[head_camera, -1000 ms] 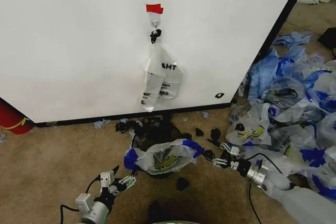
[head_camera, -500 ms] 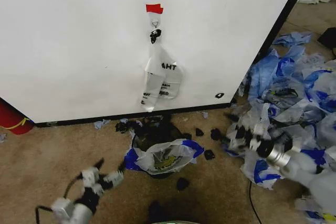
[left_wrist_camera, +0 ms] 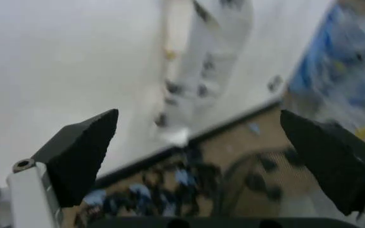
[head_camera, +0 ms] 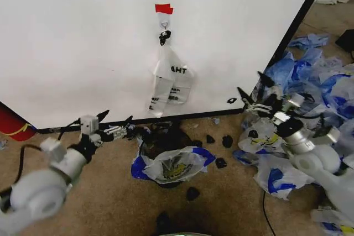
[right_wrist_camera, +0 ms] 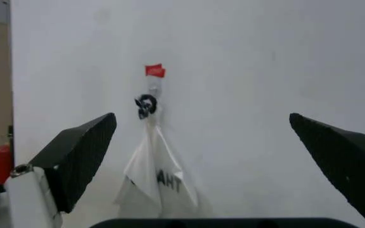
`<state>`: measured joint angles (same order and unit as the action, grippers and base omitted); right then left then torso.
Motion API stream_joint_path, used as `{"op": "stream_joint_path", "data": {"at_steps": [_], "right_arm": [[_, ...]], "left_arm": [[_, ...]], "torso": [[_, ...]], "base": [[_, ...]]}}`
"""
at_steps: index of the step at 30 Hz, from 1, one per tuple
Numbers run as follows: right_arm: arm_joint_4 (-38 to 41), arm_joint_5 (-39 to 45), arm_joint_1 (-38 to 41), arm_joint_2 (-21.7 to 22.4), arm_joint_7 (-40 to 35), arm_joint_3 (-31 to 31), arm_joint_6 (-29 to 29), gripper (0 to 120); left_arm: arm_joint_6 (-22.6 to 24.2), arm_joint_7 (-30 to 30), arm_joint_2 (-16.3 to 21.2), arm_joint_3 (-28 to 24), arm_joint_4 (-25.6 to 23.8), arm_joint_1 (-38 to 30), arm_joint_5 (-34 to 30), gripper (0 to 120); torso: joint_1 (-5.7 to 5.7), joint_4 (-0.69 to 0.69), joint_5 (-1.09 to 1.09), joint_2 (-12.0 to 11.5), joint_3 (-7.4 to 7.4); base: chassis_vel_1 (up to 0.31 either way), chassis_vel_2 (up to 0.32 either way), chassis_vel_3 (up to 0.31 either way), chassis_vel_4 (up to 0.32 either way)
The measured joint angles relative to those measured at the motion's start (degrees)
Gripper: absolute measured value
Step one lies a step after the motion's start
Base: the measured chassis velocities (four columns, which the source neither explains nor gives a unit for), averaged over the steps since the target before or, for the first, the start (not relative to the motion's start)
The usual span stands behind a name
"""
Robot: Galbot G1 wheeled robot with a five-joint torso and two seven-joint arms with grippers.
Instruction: Pick up the garbage bag from the wall and place it over the trash bin.
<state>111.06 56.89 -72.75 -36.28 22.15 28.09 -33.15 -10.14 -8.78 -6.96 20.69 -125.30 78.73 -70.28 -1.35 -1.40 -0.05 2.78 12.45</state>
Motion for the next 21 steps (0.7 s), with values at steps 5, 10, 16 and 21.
{"op": "stream_joint_path", "data": {"at_steps": [5, 10, 16, 21], "right_arm": [[1.05, -1.89, -8.6, -3.63, 1.43, 6.53, -0.16, 100], [1.76, -3.21, -13.9, -7.15, 2.69, 9.44, -0.6, 100], [1.23, -4.11, -14.9, -8.7, 3.43, 9.43, -0.84, 100], [0.73, -5.1, -14.86, -9.9, 3.67, 8.46, -0.84, 100]], "left_arm": [[-0.28, 3.9, 1.05, -1.99, 3.15, -0.49, 1.12, 100], [-1.55, 2.49, -4.04, -13.01, 5.49, -6.62, 6.16, 100], [-1.89, -1.02, -12.9, -21.41, 6.79, -15.87, 10.35, 100], [-1.0, -3.41, -17.21, -25.22, 7.75, -21.29, 11.79, 100]], "torso": [[0.0, 0.05, -0.05, 0.0, 0.0], [0.01, 0.04, -0.08, 0.0, -0.01], [0.0, 0.04, -0.02, 0.0, -0.01], [0.01, 0.02, -0.01, 0.0, -0.01]], "base": [[0.0, 0.0, 0.0, 0.0], [0.0, 0.0, 0.0, 0.0], [0.0, 0.0, 0.0, 0.0], [0.0, 0.0, 0.0, 0.0]]}}
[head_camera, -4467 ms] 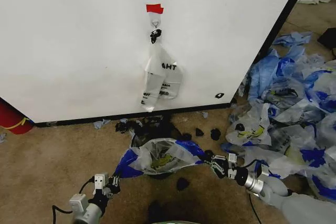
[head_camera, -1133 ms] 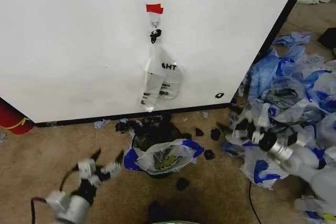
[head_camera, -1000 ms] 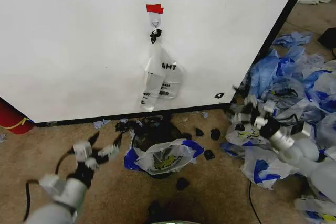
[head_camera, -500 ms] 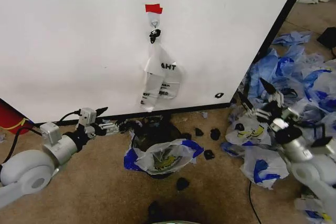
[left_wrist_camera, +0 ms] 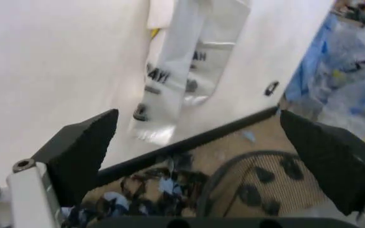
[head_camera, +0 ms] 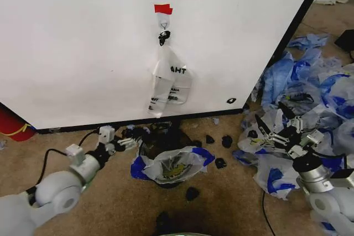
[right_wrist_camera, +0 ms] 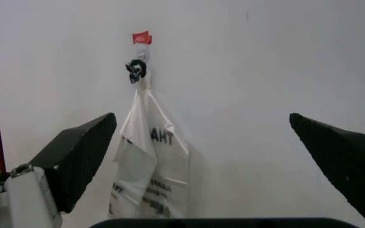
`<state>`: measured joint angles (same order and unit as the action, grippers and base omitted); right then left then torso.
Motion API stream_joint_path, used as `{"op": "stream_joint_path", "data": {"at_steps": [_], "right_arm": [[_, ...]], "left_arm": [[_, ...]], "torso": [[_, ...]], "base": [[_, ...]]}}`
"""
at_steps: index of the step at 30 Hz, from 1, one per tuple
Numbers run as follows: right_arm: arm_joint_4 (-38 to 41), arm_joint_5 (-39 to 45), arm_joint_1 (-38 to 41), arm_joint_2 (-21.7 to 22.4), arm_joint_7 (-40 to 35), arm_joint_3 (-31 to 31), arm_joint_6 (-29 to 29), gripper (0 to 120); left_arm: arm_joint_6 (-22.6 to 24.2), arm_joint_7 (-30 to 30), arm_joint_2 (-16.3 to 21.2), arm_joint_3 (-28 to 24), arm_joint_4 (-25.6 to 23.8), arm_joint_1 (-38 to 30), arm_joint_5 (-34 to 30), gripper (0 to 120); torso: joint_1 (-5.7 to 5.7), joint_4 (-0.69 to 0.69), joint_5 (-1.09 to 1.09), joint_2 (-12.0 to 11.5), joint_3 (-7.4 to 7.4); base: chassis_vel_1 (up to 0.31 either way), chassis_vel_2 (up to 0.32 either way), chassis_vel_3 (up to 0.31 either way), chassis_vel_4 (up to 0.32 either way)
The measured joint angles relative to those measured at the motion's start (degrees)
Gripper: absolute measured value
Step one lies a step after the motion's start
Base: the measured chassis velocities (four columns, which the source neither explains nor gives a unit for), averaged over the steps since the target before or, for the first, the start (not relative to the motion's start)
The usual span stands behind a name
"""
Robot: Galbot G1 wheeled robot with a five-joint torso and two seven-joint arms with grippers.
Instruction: Pick up the garbage bag from the wall and place it over the trash bin.
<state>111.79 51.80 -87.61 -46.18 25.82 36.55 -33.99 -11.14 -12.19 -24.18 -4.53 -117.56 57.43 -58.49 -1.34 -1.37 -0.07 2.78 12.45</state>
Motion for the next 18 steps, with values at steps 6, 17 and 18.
{"op": "stream_joint_path", "data": {"at_steps": [6, 17, 18], "right_arm": [[-0.92, -0.67, -0.12, -0.8, 0.55, -0.67, -0.33, 100], [-1.41, -0.22, 0.1, 1.53, 0.69, -0.75, -0.53, 100], [-1.41, -0.22, 0.1, 1.53, 0.69, -0.75, -0.53, 100]], "left_arm": [[2.2, -4.07, -3.34, -6.39, 1.69, -6.21, -2.3, 100], [4.26, -7.33, -7.43, -22.4, 4.26, -25.28, -3.48, 100], [4.26, -7.33, -7.43, -22.4, 4.26, -25.28, -3.48, 100]], "torso": [[0.0, 0.04, 0.01, 0.0, 0.0], [0.0, 0.01, 0.02, 0.0, 0.0], [0.0, 0.01, 0.02, 0.0, 0.0]], "base": [[0.0, 0.0, 0.0, 0.0], [0.0, 0.0, 0.0, 0.0], [0.0, 0.0, 0.0, 0.0]]}}
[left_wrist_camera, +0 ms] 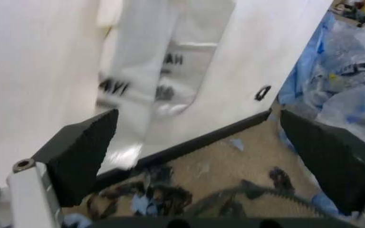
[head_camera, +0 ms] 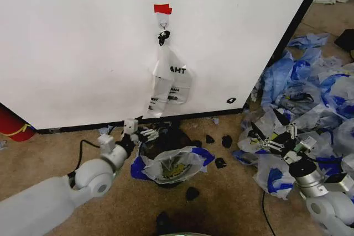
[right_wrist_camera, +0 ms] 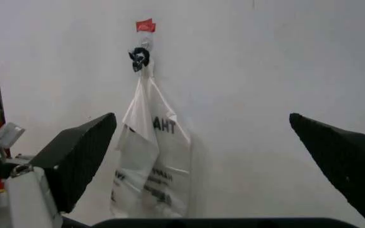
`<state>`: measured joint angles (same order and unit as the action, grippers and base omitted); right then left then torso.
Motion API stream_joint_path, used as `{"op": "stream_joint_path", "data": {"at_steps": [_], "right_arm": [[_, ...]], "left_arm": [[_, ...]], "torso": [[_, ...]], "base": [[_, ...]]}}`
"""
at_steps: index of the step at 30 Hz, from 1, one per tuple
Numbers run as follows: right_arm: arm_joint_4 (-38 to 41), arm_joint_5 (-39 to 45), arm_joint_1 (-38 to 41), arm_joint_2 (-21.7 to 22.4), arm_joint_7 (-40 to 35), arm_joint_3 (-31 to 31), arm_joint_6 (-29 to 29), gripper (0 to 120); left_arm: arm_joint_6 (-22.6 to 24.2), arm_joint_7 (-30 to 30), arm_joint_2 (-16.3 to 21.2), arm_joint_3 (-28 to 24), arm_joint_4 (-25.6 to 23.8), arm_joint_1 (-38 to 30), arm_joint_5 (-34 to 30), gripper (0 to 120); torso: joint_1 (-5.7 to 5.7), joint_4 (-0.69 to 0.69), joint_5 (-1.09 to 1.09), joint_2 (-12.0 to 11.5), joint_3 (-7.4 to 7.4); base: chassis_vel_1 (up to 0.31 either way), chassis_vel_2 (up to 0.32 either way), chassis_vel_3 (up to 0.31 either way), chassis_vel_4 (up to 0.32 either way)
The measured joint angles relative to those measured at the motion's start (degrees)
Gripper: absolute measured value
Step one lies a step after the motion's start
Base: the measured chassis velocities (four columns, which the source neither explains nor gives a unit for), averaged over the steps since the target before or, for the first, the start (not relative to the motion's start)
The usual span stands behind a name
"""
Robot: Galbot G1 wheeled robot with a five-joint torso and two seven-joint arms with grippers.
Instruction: Pick up the garbage bag from the wall and place it over the trash bin.
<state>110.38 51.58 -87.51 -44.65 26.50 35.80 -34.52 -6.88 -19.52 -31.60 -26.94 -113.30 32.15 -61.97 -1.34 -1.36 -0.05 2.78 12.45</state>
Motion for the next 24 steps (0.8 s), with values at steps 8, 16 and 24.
{"op": "stream_joint_path", "data": {"at_steps": [8, 16, 24], "right_arm": [[-0.3, 0.15, -0.4, 0.46, -0.04, 0.21, 0.0, 100], [-1.22, -0.2, -0.61, -0.82, 1.18, -0.02, -0.37, 100], [-1.54, -0.47, -1.16, -0.92, 2.1, 0.19, -0.68, 100]], "left_arm": [[2.29, 4.09, 2.52, -4.69, -1.61, -3.47, -1.51, 100], [6.46, 9.69, 4.9, -10.93, -0.82, -8.52, 0.76, 100], [11.04, 9.03, 3.81, -20.21, 1.08, -19.07, 0.98, 100]], "torso": [[0.0, 0.01, 0.0, 0.0, 0.0], [0.0, 0.01, -0.01, 0.0, 0.0], [0.0, 0.0, -0.01, 0.0, 0.0]], "base": [[0.0, 0.0, 0.0, 0.0], [0.0, 0.0, 0.0, 0.0], [0.0, 0.0, 0.0, 0.0]]}}
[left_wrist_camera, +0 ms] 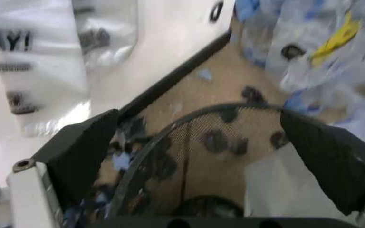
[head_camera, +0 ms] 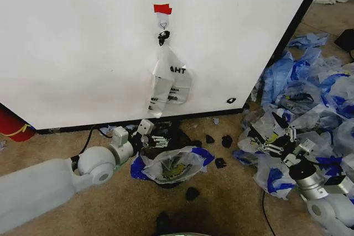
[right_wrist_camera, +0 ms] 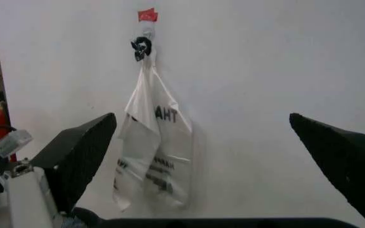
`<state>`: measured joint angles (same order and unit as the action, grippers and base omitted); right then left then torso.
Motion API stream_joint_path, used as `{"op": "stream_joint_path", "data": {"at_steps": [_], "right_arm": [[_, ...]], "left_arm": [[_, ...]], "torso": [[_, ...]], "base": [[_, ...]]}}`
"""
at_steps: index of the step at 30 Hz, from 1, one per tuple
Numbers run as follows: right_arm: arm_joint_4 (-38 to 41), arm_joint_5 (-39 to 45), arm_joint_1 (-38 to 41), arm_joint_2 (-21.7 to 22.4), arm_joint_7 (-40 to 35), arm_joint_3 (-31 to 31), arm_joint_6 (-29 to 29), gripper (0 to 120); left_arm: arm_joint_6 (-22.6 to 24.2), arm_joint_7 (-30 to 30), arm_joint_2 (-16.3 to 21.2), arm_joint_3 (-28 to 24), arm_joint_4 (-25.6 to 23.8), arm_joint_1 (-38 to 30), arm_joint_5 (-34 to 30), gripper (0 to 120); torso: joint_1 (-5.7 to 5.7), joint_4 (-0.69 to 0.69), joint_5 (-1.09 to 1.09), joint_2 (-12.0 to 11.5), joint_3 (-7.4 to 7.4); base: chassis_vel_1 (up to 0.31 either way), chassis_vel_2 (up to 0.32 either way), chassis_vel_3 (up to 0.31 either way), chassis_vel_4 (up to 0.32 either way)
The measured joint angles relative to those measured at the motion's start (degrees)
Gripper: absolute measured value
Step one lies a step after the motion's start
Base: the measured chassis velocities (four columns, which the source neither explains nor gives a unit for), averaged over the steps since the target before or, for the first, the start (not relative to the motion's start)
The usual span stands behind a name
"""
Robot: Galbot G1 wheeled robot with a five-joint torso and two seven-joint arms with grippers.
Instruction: Pick up the garbage bag from the wall and place it over the trash bin.
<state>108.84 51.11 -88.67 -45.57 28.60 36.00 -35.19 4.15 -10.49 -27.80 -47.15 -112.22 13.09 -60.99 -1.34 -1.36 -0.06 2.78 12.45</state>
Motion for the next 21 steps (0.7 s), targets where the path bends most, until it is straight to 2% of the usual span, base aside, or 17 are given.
{"op": "stream_joint_path", "data": {"at_steps": [7, 16, 21], "right_arm": [[-0.5, 0.04, -0.43, -0.28, 0.79, 0.19, -0.42, 100], [-1.21, -0.03, -0.88, -1.21, 1.69, 0.08, -0.92, 100], [-1.36, -0.48, -1.21, -1.9, 1.99, -0.3, -1.23, 100]], "left_arm": [[6.06, -0.43, -1.75, -6.96, 2.32, -7.19, -1.31, 100], [6.54, -2.12, -5.33, -10.95, 5.77, -11.11, -3.0, 98], [6.44, -2.09, -6.7, -15.49, 8.24, -15.09, -3.88, 77]], "torso": [[0.0, 0.01, 0.01, 0.0, 0.0], [0.0, 0.0, 0.01, 0.0, 0.0], [0.0, 0.01, 0.0, 0.0, 0.0]], "base": [[0.0, 0.0, 0.0, 0.0], [0.0, 0.0, 0.0, 0.0], [0.0, 0.0, 0.0, 0.0]]}}
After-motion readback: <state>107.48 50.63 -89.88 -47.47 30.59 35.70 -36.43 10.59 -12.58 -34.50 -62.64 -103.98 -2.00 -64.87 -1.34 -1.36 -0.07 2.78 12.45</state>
